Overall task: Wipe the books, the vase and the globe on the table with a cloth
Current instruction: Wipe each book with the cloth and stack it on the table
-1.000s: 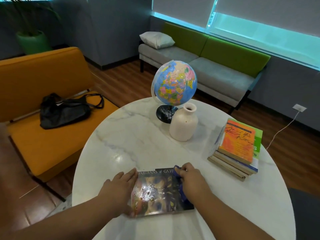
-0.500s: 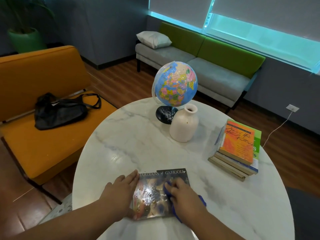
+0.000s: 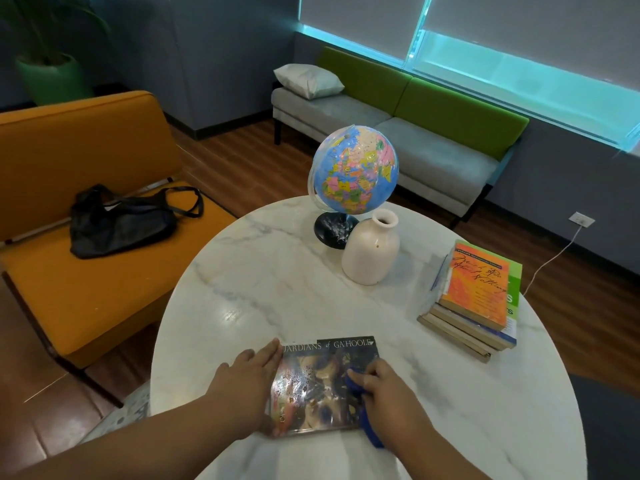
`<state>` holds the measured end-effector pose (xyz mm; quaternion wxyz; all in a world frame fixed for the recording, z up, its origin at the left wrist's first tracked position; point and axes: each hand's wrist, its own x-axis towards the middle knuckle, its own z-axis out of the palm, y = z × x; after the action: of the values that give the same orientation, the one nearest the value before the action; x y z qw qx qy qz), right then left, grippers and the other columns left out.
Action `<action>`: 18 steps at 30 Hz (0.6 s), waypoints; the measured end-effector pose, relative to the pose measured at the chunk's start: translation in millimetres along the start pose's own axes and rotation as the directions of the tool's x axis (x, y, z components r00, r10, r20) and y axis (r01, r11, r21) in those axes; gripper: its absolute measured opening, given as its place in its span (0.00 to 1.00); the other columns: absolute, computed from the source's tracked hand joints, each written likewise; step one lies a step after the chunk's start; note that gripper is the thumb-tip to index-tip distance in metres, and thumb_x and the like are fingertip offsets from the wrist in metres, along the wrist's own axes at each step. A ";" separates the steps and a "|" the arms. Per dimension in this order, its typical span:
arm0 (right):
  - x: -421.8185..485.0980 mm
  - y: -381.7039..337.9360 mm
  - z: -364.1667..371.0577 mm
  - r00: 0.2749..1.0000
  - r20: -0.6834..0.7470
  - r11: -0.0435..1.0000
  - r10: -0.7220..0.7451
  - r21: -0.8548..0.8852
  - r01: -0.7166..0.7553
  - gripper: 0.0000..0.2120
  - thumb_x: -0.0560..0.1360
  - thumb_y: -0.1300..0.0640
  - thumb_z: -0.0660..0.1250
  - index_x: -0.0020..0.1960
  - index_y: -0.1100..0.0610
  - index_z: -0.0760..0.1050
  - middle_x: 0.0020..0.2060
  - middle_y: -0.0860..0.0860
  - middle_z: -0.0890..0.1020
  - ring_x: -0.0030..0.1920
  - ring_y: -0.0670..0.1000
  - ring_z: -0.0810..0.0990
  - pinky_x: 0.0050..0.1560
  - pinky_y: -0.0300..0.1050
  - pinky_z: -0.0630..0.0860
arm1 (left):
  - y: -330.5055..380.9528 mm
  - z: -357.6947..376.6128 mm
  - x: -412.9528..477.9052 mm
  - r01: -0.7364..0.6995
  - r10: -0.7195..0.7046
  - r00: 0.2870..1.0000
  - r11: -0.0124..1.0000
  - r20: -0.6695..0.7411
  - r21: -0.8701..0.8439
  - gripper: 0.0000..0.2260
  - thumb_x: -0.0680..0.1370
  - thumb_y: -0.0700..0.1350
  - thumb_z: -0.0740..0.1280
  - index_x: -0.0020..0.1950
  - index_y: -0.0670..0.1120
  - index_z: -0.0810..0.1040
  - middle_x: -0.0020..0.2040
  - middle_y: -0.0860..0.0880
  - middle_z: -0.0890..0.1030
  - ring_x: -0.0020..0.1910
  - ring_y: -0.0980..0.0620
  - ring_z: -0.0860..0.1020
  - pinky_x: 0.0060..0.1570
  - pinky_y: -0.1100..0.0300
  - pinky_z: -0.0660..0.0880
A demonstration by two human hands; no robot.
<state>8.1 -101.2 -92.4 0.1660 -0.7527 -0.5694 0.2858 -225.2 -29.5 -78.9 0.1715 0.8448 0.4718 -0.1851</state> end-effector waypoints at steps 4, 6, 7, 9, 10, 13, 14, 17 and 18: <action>-1.7 -2.3 5.6 0.999 -0.043 1.000 -0.002 -0.002 0.002 0.07 0.79 0.58 0.61 0.56 0.56 0.74 0.42 0.40 0.72 0.45 0.42 0.74 0.48 0.33 0.70 | 0.5 -0.1 -0.3 -0.001 0.001 1.000 1.000 -0.009 -0.007 0.51 0.70 0.63 0.71 0.79 0.50 0.39 0.78 0.58 0.38 0.76 0.49 0.54 0.66 0.52 0.67; -13.8 -7.0 19.6 0.991 0.042 0.989 -0.130 -0.063 0.132 0.10 0.79 0.56 0.60 0.59 0.52 0.75 0.45 0.38 0.69 0.47 0.38 0.72 0.49 0.27 0.65 | 0.0 0.1 -0.2 0.000 0.000 1.000 1.000 -0.014 -0.008 0.51 0.70 0.63 0.71 0.79 0.50 0.39 0.78 0.58 0.38 0.76 0.49 0.54 0.66 0.52 0.67; -18.6 -8.0 24.5 0.984 0.084 0.984 -0.158 -0.070 0.164 0.09 0.81 0.53 0.59 0.58 0.53 0.75 0.43 0.38 0.69 0.46 0.38 0.73 0.49 0.27 0.64 | -0.5 0.2 0.1 0.000 0.000 1.000 1.000 -0.014 -0.010 0.51 0.70 0.62 0.71 0.79 0.50 0.39 0.78 0.58 0.38 0.76 0.48 0.54 0.66 0.52 0.67; -21.3 -5.4 30.0 0.968 0.100 0.962 -0.229 -0.125 0.241 0.13 0.81 0.46 0.56 0.55 0.53 0.74 0.41 0.38 0.72 0.44 0.37 0.74 0.50 0.30 0.67 | -0.8 0.2 0.6 0.002 -0.002 1.000 1.000 -0.009 -0.020 0.52 0.70 0.62 0.72 0.79 0.50 0.39 0.78 0.58 0.38 0.76 0.48 0.54 0.66 0.52 0.67; -20.0 -5.3 28.7 0.968 0.075 0.957 -0.237 -0.152 0.246 0.15 0.80 0.43 0.56 0.53 0.52 0.74 0.40 0.38 0.75 0.43 0.36 0.76 0.51 0.34 0.70 | -0.8 0.3 0.5 0.003 -0.004 1.000 1.000 -0.008 -0.023 0.52 0.70 0.61 0.72 0.79 0.50 0.39 0.78 0.58 0.38 0.76 0.48 0.54 0.66 0.52 0.67; -11.3 -8.2 27.7 0.986 0.048 0.980 -0.162 -0.109 0.167 0.09 0.81 0.50 0.59 0.54 0.50 0.76 0.46 0.41 0.77 0.45 0.39 0.77 0.54 0.42 0.73 | -0.8 0.0 0.0 0.008 -0.008 1.000 1.000 -0.005 -0.021 0.51 0.70 0.61 0.72 0.79 0.50 0.39 0.78 0.58 0.38 0.76 0.49 0.54 0.66 0.53 0.67; -11.0 -11.0 28.9 0.984 0.078 0.979 -0.157 -0.119 0.166 0.09 0.81 0.54 0.58 0.57 0.51 0.75 0.48 0.43 0.76 0.48 0.40 0.76 0.57 0.41 0.72 | -0.8 -0.2 0.1 0.009 -0.010 1.000 1.000 -0.006 -0.021 0.52 0.69 0.61 0.72 0.79 0.50 0.39 0.78 0.58 0.38 0.76 0.49 0.54 0.65 0.53 0.67; -18.7 -10.5 24.1 0.955 0.193 0.942 -0.227 -0.207 0.266 0.14 0.81 0.55 0.56 0.65 0.55 0.71 0.55 0.46 0.73 0.54 0.39 0.71 0.57 0.28 0.62 | 0.4 0.7 0.4 0.012 -0.012 1.000 1.000 -0.001 -0.025 0.52 0.69 0.62 0.72 0.79 0.50 0.39 0.78 0.59 0.38 0.76 0.49 0.54 0.66 0.53 0.67; -19.1 -7.9 20.6 0.951 0.180 0.935 -0.253 -0.208 0.288 0.13 0.82 0.53 0.55 0.63 0.54 0.72 0.53 0.45 0.73 0.50 0.38 0.70 0.52 0.26 0.62 | 0.9 0.5 0.5 0.014 -0.014 1.000 1.000 0.000 -0.026 0.52 0.69 0.62 0.72 0.79 0.51 0.39 0.78 0.58 0.38 0.76 0.49 0.54 0.66 0.53 0.67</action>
<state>-14.2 -118.7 -99.3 0.0714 -0.6574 -0.7081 0.2476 -224.2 -29.8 -79.4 0.1811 0.8392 0.4801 -0.1801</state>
